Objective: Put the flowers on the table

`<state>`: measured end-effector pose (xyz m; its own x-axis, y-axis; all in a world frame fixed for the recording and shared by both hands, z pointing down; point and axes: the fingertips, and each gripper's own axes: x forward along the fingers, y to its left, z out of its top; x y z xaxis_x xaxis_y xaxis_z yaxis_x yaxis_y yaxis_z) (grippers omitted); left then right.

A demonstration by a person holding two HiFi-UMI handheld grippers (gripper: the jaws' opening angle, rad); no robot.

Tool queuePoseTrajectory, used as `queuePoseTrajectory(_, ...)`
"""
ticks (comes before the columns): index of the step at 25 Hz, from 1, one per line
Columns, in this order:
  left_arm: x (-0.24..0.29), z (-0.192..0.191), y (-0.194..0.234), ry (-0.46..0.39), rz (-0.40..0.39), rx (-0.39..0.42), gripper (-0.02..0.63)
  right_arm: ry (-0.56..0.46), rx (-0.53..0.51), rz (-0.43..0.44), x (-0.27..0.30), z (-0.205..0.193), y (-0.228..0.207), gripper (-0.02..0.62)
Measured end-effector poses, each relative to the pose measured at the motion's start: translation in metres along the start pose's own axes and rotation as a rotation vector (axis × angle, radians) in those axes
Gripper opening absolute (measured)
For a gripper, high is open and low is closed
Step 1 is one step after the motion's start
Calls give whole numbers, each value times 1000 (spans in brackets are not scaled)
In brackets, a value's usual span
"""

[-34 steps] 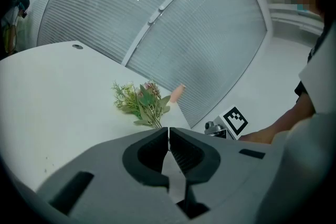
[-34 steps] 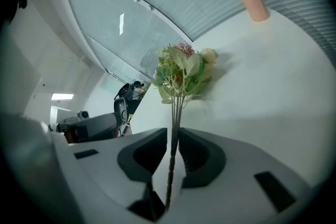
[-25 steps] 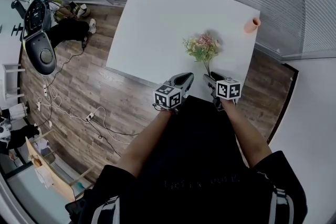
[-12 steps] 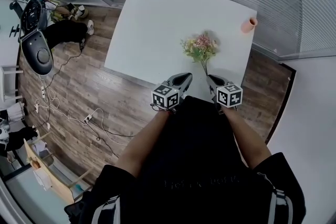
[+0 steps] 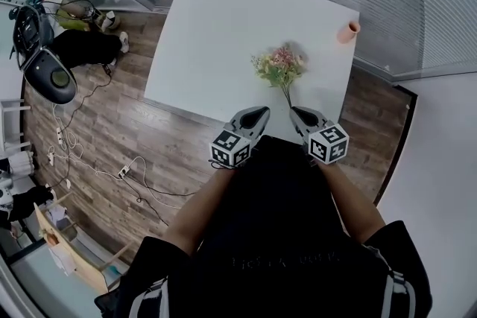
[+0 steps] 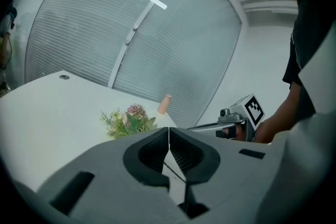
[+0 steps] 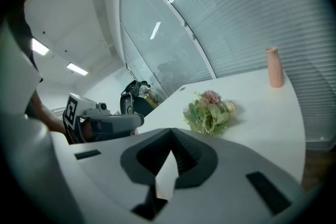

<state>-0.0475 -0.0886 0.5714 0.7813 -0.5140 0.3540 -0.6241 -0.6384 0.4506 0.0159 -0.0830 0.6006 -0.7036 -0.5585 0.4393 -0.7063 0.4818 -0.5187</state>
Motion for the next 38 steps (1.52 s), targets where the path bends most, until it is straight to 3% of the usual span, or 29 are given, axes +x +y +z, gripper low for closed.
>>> queuePoseTrajectory(7,-7,25,-22,-60,-32,44,20,-115,-80,57,-23,46,34,31)
queuePoseTrajectory(13,-16,46,-41,-104,-49,100,20,-194,-82,72,-45,66,47,31)
queuePoseTrajectory(21,-25,67,-51,-135,-53,235,20,-263,-97,110,-63,95,65,31)
queuePoseTrajectory(28,-32,88,-65,-158,-54,235,20,-318,-149,138,-73,117,85,30)
queuePoseTrajectory(38,-35,86,-68,-165,-64,272,20,-356,-202,191,-82,133,105,31)
